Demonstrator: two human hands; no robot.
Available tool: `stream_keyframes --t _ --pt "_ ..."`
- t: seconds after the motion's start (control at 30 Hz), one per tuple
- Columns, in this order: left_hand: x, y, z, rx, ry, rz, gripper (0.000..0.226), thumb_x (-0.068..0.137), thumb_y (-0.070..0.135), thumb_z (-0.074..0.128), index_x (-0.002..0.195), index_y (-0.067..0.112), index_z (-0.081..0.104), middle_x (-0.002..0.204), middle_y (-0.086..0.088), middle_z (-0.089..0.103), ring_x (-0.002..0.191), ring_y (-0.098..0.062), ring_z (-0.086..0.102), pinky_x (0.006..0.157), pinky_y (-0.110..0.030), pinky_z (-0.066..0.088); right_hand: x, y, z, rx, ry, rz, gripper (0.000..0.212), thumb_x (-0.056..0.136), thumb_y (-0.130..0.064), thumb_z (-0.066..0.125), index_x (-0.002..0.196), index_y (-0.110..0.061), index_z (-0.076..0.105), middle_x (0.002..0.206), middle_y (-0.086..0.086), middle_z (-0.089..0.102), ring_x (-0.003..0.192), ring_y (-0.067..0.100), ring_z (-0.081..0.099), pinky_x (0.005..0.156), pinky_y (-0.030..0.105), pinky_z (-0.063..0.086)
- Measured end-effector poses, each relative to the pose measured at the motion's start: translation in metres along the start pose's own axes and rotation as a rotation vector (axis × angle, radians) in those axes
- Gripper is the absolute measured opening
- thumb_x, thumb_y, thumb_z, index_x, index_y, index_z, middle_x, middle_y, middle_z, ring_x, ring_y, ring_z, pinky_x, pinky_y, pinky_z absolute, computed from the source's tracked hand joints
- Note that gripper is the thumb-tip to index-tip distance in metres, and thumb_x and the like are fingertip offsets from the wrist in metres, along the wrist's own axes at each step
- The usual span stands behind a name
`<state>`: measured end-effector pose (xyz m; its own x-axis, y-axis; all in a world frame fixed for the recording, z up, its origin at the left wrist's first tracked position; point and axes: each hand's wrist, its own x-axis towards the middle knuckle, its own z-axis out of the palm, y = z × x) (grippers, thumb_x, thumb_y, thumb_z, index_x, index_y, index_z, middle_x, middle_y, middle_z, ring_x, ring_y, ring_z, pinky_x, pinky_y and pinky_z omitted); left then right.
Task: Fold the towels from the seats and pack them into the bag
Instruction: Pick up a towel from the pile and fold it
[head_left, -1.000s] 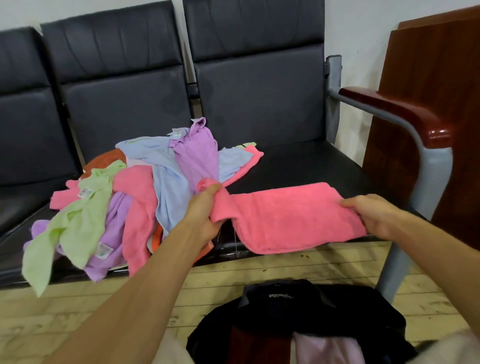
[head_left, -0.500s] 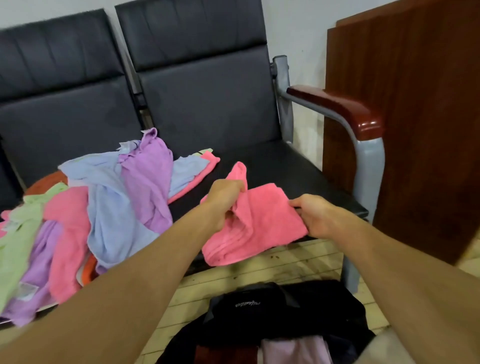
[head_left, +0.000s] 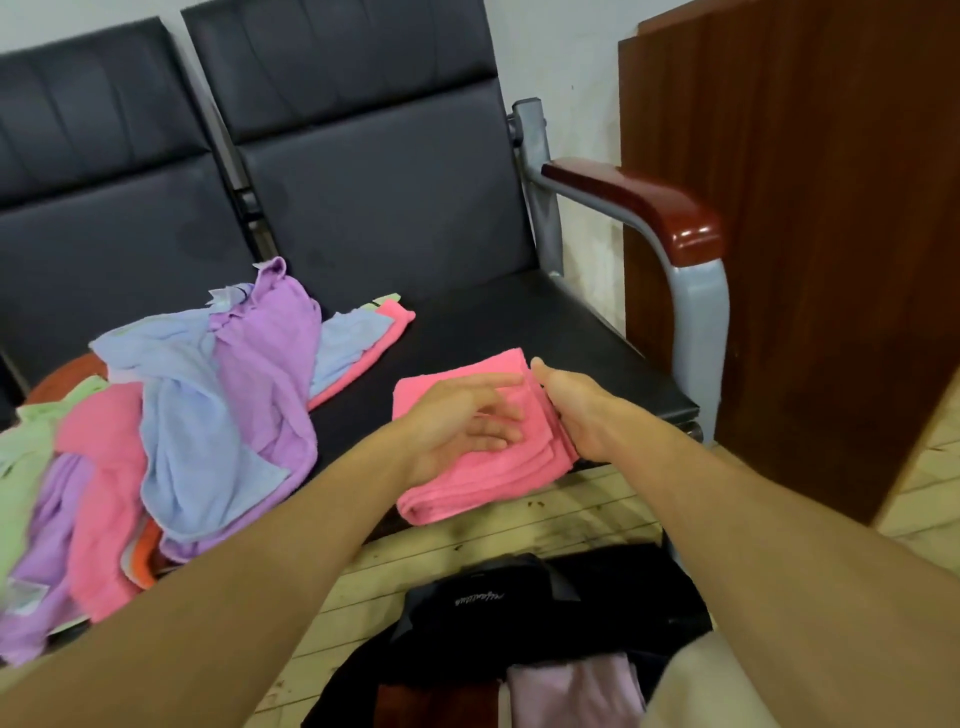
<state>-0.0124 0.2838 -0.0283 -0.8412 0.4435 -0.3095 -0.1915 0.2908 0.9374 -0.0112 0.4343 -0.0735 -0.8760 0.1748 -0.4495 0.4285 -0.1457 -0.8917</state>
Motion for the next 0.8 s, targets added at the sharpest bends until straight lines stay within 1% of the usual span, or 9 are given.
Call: stream_keyframes --t 0.07,0.17,0.33,0.43,0.53,0.6,0.7,0.73,0.8 --pt "-0.008 -0.012 -0.014 -0.117 0.055 0.053 0.027 0.093 0.0 0.048 0.104 0.011 0.07 0.087 -0.012 0.07 0.076 -0.023 0.067 0.072 -0.031 0.053 -0.002 0.002 0.003 -0.058 0.037 -0.023 0.048 0.094 -0.053 0.051 0.116 -0.011 0.064 0.109 0.014 0.07 0.097 0.032 0.068 0.092 0.047 0.054" --pt "-0.019 -0.036 -0.035 0.067 0.299 0.114 0.031 0.089 -0.007 0.049 0.088 0.013 0.073 0.084 -0.01 0.071 0.077 -0.02 0.065 0.067 -0.024 0.052 -0.007 0.007 0.008 -0.223 0.123 -0.087 0.053 0.091 -0.036 0.064 0.132 -0.005 0.051 0.123 0.015 0.062 0.105 0.031 0.063 0.092 0.045 0.053" --pt "-0.046 -0.059 -0.051 0.122 0.336 0.164 0.034 0.086 -0.009 0.051 0.085 0.018 0.073 0.089 -0.007 0.071 0.08 -0.013 0.063 0.076 -0.024 0.05 -0.027 0.004 0.022 -0.499 0.184 -0.24 0.027 0.092 -0.02 0.052 0.111 -0.003 0.061 0.114 0.014 0.063 0.105 0.032 0.06 0.09 0.042 0.05" --pt "-0.058 -0.066 -0.057 -0.003 0.318 0.13 0.028 0.087 -0.007 0.051 0.089 0.012 0.07 0.086 -0.009 0.068 0.075 -0.016 0.062 0.068 -0.025 0.05 -0.045 0.0 0.038 -0.565 0.104 -0.347 0.015 0.092 -0.02 0.045 0.089 -0.014 0.058 0.1 0.012 0.062 0.097 0.03 0.06 0.083 0.042 0.046" --pt "-0.058 -0.066 -0.061 -0.13 0.378 0.041 0.019 0.088 0.0 0.05 0.085 0.012 0.065 0.082 -0.008 0.062 0.066 -0.018 0.054 0.056 -0.025 0.041 -0.057 -0.004 0.053 -0.522 0.049 -0.4 0.013 0.091 -0.02 0.046 0.097 -0.015 0.056 0.096 0.004 0.059 0.09 0.021 0.058 0.077 0.038 0.046" --pt "-0.056 -0.067 -0.062 -0.163 0.519 -0.022 0.008 0.082 0.012 0.053 0.084 0.011 0.061 0.084 -0.01 0.057 0.07 -0.024 0.05 0.06 -0.028 0.039 -0.066 -0.011 0.062 -0.425 0.05 -0.416 0.021 0.092 -0.019 0.047 0.109 -0.011 0.056 0.101 0.004 0.061 0.091 0.02 0.06 0.08 0.037 0.048" --pt "-0.052 -0.078 -0.068 -0.26 0.581 -0.193 0.066 0.061 0.032 0.055 0.12 0.003 0.056 0.123 -0.017 0.058 0.107 -0.037 0.057 0.085 -0.041 0.05 -0.084 -0.016 0.071 -0.177 -0.061 -0.437 0.024 0.098 -0.02 0.052 0.116 -0.008 0.062 0.102 0.007 0.069 0.088 0.019 0.067 0.074 0.031 0.054" --pt "-0.051 -0.08 -0.07 -0.305 0.55 -0.223 0.068 0.065 0.03 0.055 0.127 0.002 0.053 0.127 -0.018 0.056 0.109 -0.036 0.057 0.081 -0.04 0.051 -0.088 -0.015 0.072 -0.096 -0.114 -0.437 0.027 0.099 -0.023 0.053 0.118 -0.006 0.063 0.103 0.01 0.071 0.089 0.021 0.068 0.074 0.03 0.057" --pt "-0.059 -0.076 -0.066 -0.418 0.457 -0.221 0.039 0.084 0.018 0.052 0.118 0.0 0.057 0.106 -0.014 0.062 0.088 -0.029 0.059 0.067 -0.032 0.049 -0.098 -0.012 0.075 0.041 -0.226 -0.404 0.033 0.097 -0.026 0.054 0.119 -0.003 0.061 0.104 0.015 0.07 0.092 0.026 0.069 0.074 0.032 0.059"
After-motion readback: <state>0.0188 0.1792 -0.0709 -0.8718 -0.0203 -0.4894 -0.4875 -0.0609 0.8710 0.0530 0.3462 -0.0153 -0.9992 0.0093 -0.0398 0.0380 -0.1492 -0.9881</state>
